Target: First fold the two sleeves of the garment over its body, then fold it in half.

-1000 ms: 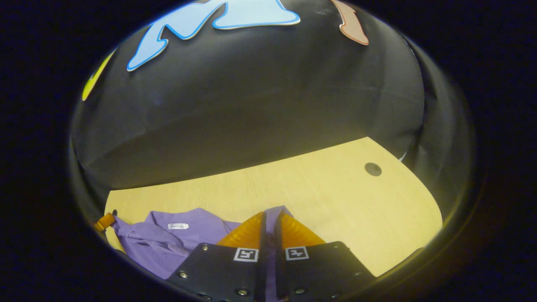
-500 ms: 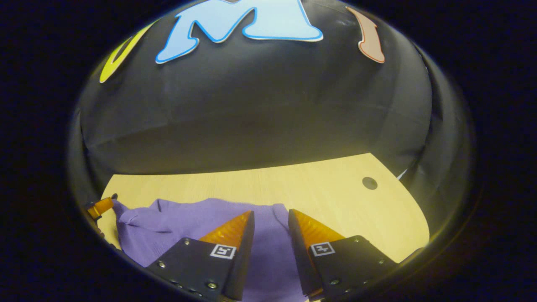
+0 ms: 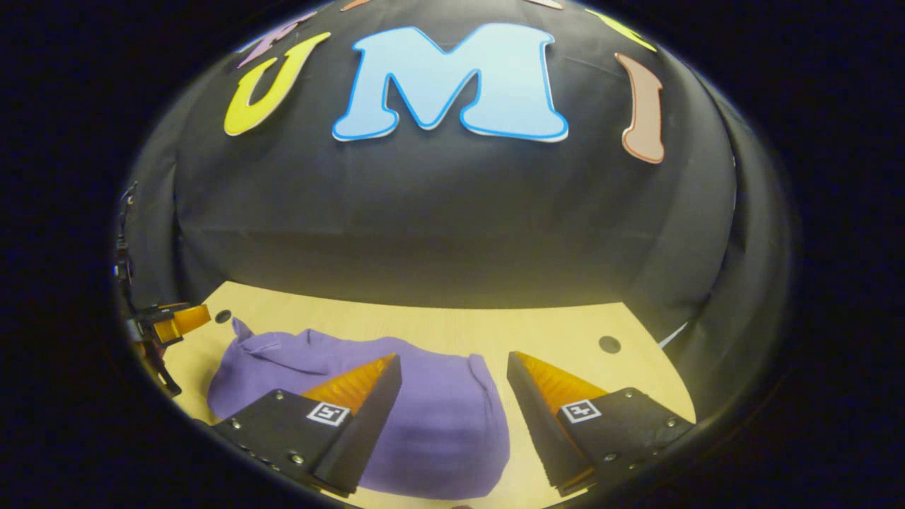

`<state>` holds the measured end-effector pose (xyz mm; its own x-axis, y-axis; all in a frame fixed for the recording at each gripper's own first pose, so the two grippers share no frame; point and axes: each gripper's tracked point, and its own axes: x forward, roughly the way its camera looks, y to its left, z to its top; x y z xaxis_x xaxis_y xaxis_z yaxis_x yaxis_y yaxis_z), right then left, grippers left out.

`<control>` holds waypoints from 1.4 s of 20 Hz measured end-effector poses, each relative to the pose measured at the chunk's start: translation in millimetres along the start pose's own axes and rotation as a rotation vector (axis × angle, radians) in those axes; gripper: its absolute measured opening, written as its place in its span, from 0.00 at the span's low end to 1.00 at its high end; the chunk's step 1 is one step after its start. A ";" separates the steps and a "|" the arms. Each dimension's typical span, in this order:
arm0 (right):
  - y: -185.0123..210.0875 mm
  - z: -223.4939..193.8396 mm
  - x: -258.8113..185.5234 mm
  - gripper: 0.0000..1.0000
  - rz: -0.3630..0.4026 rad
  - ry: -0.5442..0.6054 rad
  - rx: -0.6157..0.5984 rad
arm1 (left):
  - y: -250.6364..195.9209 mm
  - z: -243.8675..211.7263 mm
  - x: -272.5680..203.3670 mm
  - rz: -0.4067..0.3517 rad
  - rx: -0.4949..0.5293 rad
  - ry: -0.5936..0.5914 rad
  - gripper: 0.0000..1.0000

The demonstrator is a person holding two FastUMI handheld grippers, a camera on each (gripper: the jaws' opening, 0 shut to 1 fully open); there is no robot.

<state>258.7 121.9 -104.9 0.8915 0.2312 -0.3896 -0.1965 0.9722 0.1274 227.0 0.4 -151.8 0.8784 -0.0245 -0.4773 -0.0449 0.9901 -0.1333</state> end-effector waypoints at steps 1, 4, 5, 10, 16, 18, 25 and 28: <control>0.4 4.6 -10.2 0.93 0.005 -0.016 -0.009 | -0.8 6.1 -4.3 -0.001 0.010 -0.020 0.94; -0.3 15.3 -39.3 0.93 0.020 -0.061 -0.008 | -9.2 18.2 -17.2 -0.007 0.010 -0.069 0.96; -2.4 20.1 -49.1 0.92 0.020 -0.077 0.000 | -12.5 22.5 -21.9 -0.011 0.008 -0.085 0.96; -9.4 37.5 -97.7 0.93 0.029 -0.148 0.047 | -28.4 42.4 -46.4 -0.021 0.025 -0.169 0.94; -11.6 48.6 -161.5 0.93 0.060 -0.232 0.023 | -46.6 58.5 -81.8 -0.023 0.028 -0.260 0.94; -12.3 47.3 -180.1 0.93 0.078 -0.256 0.013 | -51.6 60.8 -93.5 -0.015 0.034 -0.282 0.94; -28.2 39.9 -243.2 0.92 0.121 -0.327 -0.013 | -63.1 61.9 -133.9 0.023 0.034 -0.356 0.94; -34.9 35.3 -263.9 0.92 0.138 -0.347 -0.001 | -66.1 61.4 -149.5 0.036 0.051 -0.383 0.94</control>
<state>44.7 25.7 25.7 0.9418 0.3343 -0.0362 -0.3251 0.9327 0.1565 127.8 -53.0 -18.3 0.9912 0.0547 -0.1206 -0.0640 0.9951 -0.0747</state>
